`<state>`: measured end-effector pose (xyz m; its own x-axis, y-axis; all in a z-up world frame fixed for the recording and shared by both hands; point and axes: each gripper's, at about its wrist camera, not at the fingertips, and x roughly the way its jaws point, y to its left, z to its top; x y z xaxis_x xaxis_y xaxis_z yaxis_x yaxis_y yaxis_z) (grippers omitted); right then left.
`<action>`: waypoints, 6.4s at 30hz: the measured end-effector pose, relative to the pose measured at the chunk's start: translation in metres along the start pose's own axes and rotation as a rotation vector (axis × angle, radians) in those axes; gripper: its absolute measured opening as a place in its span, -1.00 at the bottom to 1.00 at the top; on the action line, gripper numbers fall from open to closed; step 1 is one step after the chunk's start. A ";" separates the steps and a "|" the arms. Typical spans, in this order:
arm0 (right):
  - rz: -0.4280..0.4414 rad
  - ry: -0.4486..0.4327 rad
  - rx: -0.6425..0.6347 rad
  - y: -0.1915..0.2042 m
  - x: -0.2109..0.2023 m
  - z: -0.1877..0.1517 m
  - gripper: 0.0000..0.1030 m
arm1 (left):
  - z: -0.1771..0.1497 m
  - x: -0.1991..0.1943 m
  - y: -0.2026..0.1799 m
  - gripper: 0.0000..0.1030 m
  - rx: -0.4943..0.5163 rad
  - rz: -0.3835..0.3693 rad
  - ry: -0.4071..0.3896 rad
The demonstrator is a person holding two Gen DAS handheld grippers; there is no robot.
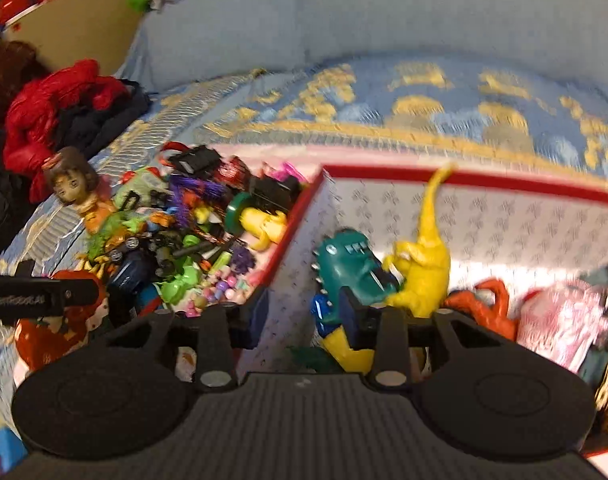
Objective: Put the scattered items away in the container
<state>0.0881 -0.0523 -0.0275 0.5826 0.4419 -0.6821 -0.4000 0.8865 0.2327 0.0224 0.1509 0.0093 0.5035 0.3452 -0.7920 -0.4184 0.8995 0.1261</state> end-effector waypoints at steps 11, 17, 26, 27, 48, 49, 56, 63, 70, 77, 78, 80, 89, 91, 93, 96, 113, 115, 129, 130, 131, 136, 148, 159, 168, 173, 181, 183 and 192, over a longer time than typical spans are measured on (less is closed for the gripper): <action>-0.009 -0.141 0.020 0.028 -0.033 0.011 -0.54 | 0.001 0.002 0.074 0.28 -0.194 0.050 0.003; 0.125 -0.067 -0.060 0.068 -0.015 0.015 -0.49 | -0.001 0.014 0.110 0.28 -0.284 0.084 0.025; 0.221 0.098 0.043 0.101 0.057 0.023 -0.37 | 0.019 0.033 0.139 0.29 -0.353 -0.022 0.009; 0.234 0.116 0.056 0.106 0.066 0.026 -0.30 | 0.024 0.037 0.141 0.29 -0.362 -0.034 0.008; 0.282 0.233 0.096 0.156 0.179 0.050 -0.03 | 0.066 0.126 0.144 0.35 -0.296 -0.075 0.074; 0.298 0.235 0.114 0.151 0.178 0.048 -0.04 | 0.066 0.125 0.144 0.35 -0.296 -0.075 0.066; 0.314 0.197 0.168 0.118 0.141 0.037 -0.42 | 0.070 0.135 0.129 0.35 -0.254 -0.116 0.062; 0.315 0.120 0.157 0.091 0.087 0.023 -0.42 | 0.071 0.144 0.118 0.08 -0.222 -0.137 0.062; 0.263 0.058 0.130 0.074 0.038 0.001 -0.42 | 0.068 0.127 0.107 -0.58 -0.172 -0.147 0.047; 0.256 0.027 0.132 0.060 0.002 -0.010 -0.42 | 0.061 0.094 0.118 -0.70 -0.220 -0.172 -0.001; 0.254 0.023 0.134 0.058 -0.002 -0.011 -0.42 | 0.060 0.089 0.119 -0.70 -0.229 -0.173 -0.011; 0.255 0.011 0.138 0.054 -0.011 -0.013 -0.42 | 0.059 0.076 0.122 -0.70 -0.246 -0.182 -0.039; 0.229 -0.033 0.103 0.049 -0.037 -0.018 -0.42 | 0.053 0.013 0.108 -1.00 -0.224 -0.182 -0.175; 0.206 -0.050 0.083 0.050 -0.043 -0.018 -0.42 | 0.053 0.011 0.098 -1.00 -0.181 -0.194 -0.163; 0.228 -0.049 0.106 0.045 -0.047 -0.017 -0.42 | 0.053 0.012 0.093 -1.00 -0.176 -0.216 -0.138; 0.226 -0.059 0.116 0.041 -0.054 -0.018 -0.42 | 0.053 0.006 0.084 -1.00 -0.150 -0.218 -0.148; 0.227 -0.047 0.148 0.014 -0.054 -0.024 -0.42 | 0.081 0.091 0.018 0.10 -0.037 -0.088 -0.020; 0.227 -0.049 0.150 0.012 -0.051 -0.022 -0.42 | 0.086 0.107 0.017 0.11 -0.042 -0.074 0.014; 0.224 -0.042 0.177 -0.001 -0.051 -0.022 -0.42 | 0.070 0.113 0.004 -0.39 0.071 0.004 -0.007; 0.224 -0.043 0.177 -0.001 -0.053 -0.022 -0.42 | 0.067 0.103 0.002 -0.39 0.079 0.013 -0.030; 0.222 -0.043 0.175 -0.002 -0.055 -0.022 -0.42 | 0.064 0.094 0.000 -0.39 0.086 0.026 -0.055; 0.214 -0.046 0.175 -0.003 -0.068 -0.026 -0.42 | 0.050 0.051 -0.013 -0.39 0.098 0.052 -0.149; 0.164 -0.128 0.175 -0.019 -0.109 -0.026 -0.42 | 0.037 -0.023 -0.052 -0.39 0.113 -0.003 -0.250; 0.059 -0.206 0.266 -0.085 -0.129 -0.021 -0.42 | 0.040 -0.061 -0.087 -0.38 0.072 -0.224 -0.244; -0.027 -0.206 0.319 -0.130 -0.117 -0.025 -0.42 | 0.031 -0.062 -0.137 -0.38 0.145 -0.424 -0.204; -0.045 -0.183 0.332 -0.139 -0.105 -0.030 -0.42 | 0.015 -0.048 -0.159 -0.38 0.202 -0.480 -0.148; -0.101 -0.139 0.327 -0.142 -0.083 -0.032 -0.33 | 0.003 -0.016 -0.179 -0.30 0.235 -0.463 -0.044; -0.104 -0.133 0.326 -0.142 -0.082 -0.034 -0.30 | 0.004 -0.017 -0.174 -0.11 0.223 -0.463 -0.056; -0.082 -0.140 0.291 -0.123 -0.096 -0.037 -0.30 | 0.007 -0.031 -0.133 -0.08 0.120 -0.448 -0.085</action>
<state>0.0552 -0.2086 -0.0159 0.7044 0.3639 -0.6094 -0.1403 0.9130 0.3831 0.0671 0.0227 0.0214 0.6768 -0.0679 -0.7330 -0.0581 0.9877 -0.1451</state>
